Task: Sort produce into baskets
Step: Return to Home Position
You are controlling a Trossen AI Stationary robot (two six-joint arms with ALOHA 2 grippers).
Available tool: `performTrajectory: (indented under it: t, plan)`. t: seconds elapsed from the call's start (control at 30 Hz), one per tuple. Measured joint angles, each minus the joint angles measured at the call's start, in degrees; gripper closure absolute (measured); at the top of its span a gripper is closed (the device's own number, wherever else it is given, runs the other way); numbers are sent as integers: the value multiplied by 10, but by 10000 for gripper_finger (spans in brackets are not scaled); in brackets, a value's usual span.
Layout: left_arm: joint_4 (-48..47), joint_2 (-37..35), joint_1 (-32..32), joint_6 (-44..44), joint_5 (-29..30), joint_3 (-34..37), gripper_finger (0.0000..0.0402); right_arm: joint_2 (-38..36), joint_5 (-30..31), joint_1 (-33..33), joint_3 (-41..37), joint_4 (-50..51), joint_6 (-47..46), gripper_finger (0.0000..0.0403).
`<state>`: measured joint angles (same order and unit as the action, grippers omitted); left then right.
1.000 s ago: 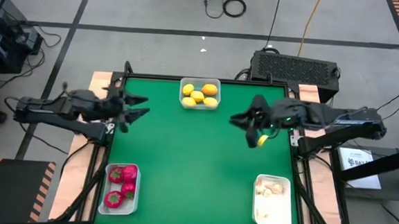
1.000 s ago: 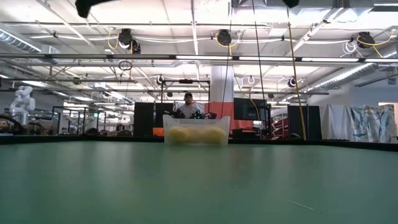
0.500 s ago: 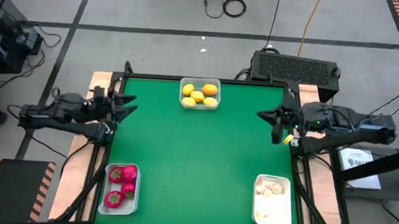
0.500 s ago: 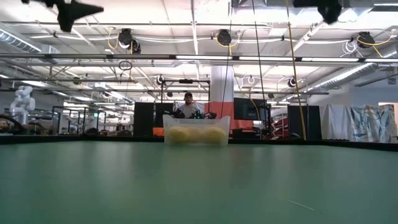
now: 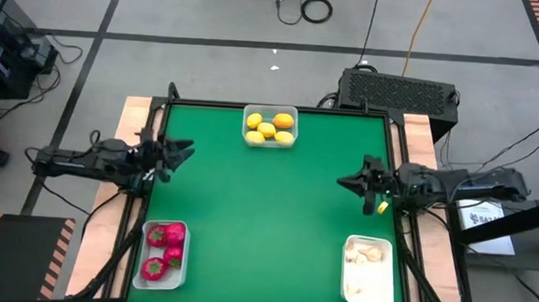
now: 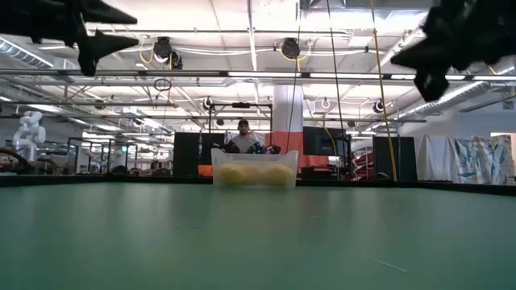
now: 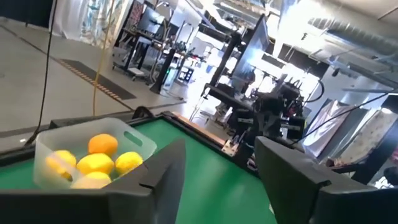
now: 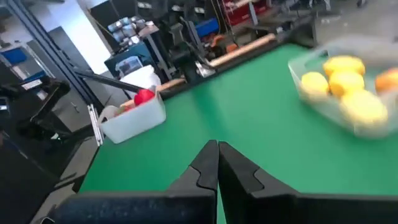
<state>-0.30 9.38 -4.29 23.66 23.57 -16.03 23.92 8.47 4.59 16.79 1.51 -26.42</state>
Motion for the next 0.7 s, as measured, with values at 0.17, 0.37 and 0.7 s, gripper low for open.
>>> performTrajectory:
  t: [0.17,0.37,0.7]
  plan:
    - [-2,-4,0,21,0,25,234,-36,-1,0,-62,-5,-36,403]
    - [17,-5,0,30,0,51,267,-73,-14,0,-97,-9,-41,403]
    - [106,-5,0,28,-5,112,310,-121,-56,0,-146,-35,-11,402]
